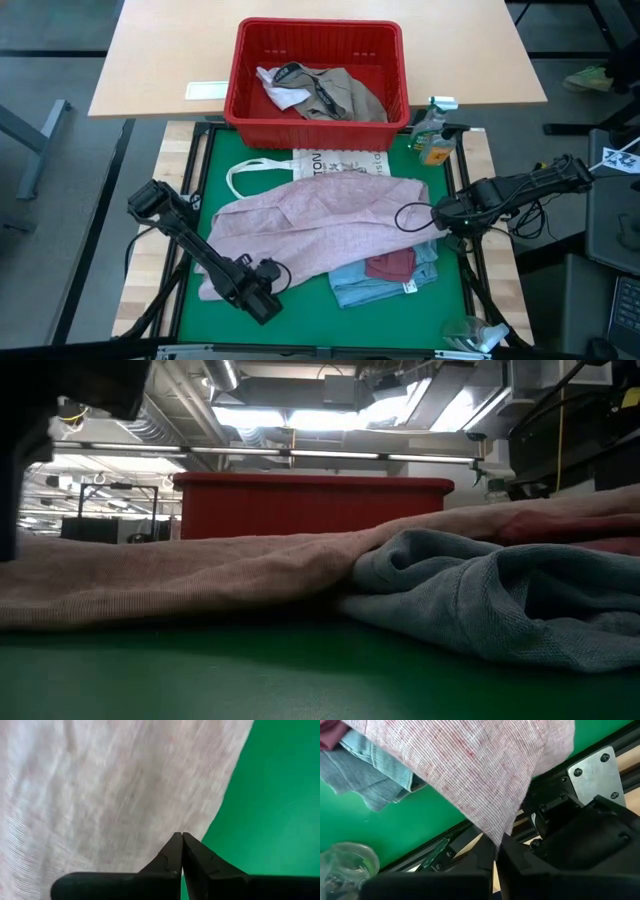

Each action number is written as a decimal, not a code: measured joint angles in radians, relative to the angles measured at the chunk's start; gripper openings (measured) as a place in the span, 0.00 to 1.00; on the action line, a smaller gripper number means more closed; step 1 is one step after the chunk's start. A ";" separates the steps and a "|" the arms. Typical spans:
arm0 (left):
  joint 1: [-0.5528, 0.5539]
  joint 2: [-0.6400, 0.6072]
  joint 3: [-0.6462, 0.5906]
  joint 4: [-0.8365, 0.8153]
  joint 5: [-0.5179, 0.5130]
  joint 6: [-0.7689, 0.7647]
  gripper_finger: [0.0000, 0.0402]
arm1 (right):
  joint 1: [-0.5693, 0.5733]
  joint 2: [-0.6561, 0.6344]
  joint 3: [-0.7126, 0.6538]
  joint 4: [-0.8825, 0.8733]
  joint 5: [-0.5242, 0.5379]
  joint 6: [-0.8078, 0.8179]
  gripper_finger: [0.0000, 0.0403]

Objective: Fold Laundry from Bin
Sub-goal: Fold the pink shirt from the red laundry basket

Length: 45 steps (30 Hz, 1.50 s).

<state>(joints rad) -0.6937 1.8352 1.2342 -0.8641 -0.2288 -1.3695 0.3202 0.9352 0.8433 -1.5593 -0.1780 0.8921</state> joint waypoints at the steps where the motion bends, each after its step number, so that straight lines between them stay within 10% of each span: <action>1: 0.005 -0.003 0.007 0.000 -0.009 0.014 0.01 | 0.000 0.000 0.000 0.004 0.000 0.000 0.02; 18: 0.209 -0.021 0.027 -0.058 -0.152 0.367 0.02 | 0.000 0.000 0.000 0.017 0.000 -0.007 0.02; 33: 0.368 -0.023 0.018 -0.397 -0.137 0.465 0.38 | 0.000 0.000 -0.001 0.022 0.001 -0.007 0.02; 45: 0.369 -0.024 -0.123 -0.319 0.011 0.523 0.30 | 0.000 0.001 -0.001 0.022 0.011 -0.008 0.02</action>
<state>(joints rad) -0.3245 1.8114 1.1115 -1.1828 -0.2180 -0.8464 0.3202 0.9358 0.8425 -1.5370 -0.1667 0.8845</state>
